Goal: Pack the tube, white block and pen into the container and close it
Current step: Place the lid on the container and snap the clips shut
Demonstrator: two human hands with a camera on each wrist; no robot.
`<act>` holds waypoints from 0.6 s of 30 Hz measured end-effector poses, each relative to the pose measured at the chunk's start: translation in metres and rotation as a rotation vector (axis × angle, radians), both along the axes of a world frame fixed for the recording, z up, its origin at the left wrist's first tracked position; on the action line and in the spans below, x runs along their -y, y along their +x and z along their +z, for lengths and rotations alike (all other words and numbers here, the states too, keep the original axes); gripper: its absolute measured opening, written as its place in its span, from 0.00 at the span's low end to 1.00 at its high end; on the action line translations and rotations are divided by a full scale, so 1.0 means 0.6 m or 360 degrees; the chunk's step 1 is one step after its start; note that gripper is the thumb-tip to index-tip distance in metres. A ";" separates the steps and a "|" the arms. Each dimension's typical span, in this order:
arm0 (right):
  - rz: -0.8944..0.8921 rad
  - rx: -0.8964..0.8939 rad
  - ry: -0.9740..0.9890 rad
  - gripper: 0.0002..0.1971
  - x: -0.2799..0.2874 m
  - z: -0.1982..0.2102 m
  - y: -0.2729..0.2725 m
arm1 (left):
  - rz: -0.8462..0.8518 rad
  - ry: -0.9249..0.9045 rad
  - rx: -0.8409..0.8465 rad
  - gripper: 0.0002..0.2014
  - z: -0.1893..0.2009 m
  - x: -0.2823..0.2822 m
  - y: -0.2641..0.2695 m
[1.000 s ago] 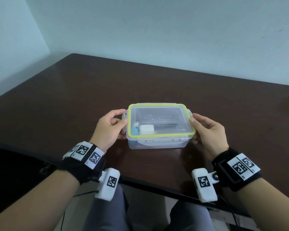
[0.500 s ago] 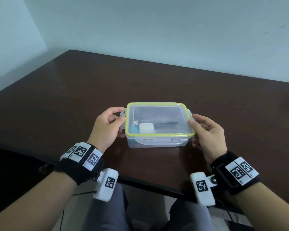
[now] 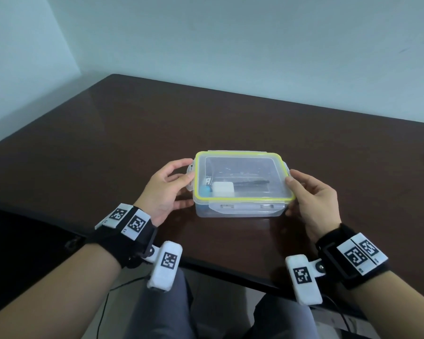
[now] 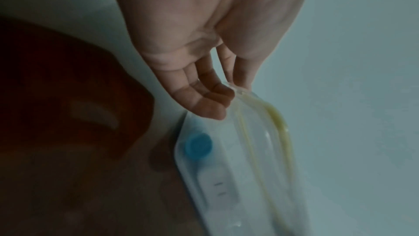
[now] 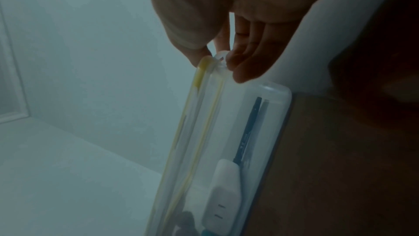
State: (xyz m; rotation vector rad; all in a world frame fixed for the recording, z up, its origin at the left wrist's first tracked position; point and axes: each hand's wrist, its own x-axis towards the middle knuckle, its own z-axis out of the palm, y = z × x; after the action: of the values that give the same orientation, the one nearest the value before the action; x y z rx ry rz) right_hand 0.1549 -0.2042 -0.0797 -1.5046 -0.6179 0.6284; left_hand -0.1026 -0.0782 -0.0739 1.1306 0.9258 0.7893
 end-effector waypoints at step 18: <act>0.0070 0.0153 -0.0049 0.13 0.000 -0.008 -0.001 | -0.0006 -0.0094 0.0098 0.14 0.001 -0.003 -0.001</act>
State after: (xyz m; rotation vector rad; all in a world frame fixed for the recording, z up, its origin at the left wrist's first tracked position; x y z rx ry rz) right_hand 0.1546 -0.2045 -0.0846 -1.5603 -0.7196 0.6040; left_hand -0.1029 -0.0766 -0.0733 1.0509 0.8899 0.7851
